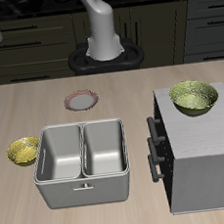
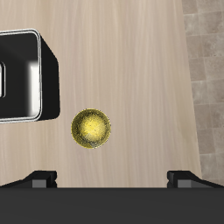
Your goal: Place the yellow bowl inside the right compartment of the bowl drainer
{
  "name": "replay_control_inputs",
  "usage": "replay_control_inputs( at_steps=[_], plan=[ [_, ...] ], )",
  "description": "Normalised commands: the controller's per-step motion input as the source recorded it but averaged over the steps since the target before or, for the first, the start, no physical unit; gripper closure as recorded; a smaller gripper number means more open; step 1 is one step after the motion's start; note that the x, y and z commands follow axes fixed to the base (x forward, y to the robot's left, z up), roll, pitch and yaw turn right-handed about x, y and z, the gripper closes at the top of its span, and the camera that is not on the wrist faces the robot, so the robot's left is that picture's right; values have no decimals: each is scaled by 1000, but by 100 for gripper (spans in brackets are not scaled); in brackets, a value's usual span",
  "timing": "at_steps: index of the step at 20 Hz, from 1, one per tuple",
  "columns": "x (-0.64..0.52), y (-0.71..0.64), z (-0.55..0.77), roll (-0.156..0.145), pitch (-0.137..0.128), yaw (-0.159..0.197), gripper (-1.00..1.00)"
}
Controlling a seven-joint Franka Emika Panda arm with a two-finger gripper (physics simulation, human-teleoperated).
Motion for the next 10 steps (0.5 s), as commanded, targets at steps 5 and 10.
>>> replay_control_inputs(
  at_steps=[5,10],
  plan=[
    [123,-89,52,21,-7,-31,-100],
    [169,24,-101,56,36,19,-100]
  ],
)
